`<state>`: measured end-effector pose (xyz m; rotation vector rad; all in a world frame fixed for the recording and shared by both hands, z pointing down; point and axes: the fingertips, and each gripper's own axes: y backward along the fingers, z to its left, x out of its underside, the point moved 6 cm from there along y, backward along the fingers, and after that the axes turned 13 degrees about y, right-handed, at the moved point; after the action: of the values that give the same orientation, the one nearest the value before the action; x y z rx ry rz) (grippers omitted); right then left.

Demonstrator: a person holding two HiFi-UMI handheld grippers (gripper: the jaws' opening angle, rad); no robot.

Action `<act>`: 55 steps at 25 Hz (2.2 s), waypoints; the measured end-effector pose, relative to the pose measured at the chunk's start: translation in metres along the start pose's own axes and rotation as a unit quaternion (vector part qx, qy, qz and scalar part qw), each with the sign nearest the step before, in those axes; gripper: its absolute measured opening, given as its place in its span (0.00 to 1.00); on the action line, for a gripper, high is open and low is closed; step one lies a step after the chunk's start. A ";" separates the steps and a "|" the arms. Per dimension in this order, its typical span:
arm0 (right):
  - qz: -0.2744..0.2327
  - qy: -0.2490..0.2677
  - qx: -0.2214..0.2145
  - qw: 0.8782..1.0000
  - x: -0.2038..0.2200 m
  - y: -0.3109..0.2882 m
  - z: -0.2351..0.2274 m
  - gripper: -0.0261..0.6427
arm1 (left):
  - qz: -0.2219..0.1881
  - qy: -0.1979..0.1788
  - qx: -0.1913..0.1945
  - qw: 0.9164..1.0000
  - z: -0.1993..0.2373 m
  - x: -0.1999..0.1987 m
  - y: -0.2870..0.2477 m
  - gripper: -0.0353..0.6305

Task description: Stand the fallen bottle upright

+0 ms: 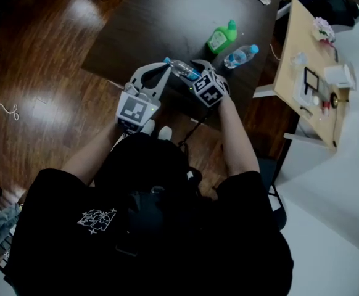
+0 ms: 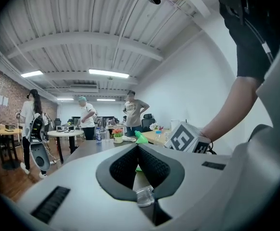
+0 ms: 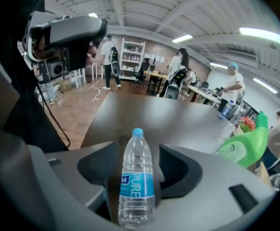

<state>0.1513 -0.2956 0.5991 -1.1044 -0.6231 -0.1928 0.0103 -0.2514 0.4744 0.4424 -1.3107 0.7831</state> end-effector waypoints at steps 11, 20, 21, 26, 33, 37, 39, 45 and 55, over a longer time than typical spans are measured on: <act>0.111 0.044 -0.102 0.987 0.002 -0.058 -0.002 0.64 | 0.008 0.019 -0.004 1.000 0.012 0.018 -0.002 0.04; 0.174 -0.015 -0.222 0.959 0.010 -0.073 0.031 0.62 | 0.006 0.017 -0.007 1.000 0.015 0.013 0.003 0.04; 0.188 -0.034 -0.258 0.947 0.013 -0.073 0.043 0.57 | 0.006 0.016 -0.006 1.000 0.015 0.013 0.003 0.04; 0.176 -0.038 -0.299 0.937 0.007 -0.082 0.056 0.54 | 0.008 0.017 -0.009 1.000 0.014 0.011 0.008 0.04; 0.050 -0.074 -0.056 0.994 0.010 -0.051 -0.023 0.53 | 0.010 0.020 -0.006 1.000 0.011 0.009 0.009 0.04; -0.096 -0.206 0.011 0.974 0.012 -0.010 -0.035 0.53 | 0.010 0.020 -0.004 1.000 0.005 0.001 0.009 0.04; -0.160 -0.259 0.057 0.951 0.015 0.010 -0.040 0.53 | 0.009 0.017 0.001 1.000 0.001 -0.005 0.008 0.04; -0.264 -0.337 0.185 0.885 0.034 0.031 -0.054 0.53 | -0.003 0.000 0.008 1.000 -0.008 -0.011 -0.001 0.04; -0.319 -0.236 0.353 0.847 0.024 0.023 -0.022 0.54 | -0.019 0.014 0.007 1.000 -0.010 0.027 0.008 0.04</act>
<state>0.1893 -0.3010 0.5884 -0.1789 -1.3724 -0.2354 0.0130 -0.2325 0.4969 0.4654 -1.2677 0.7648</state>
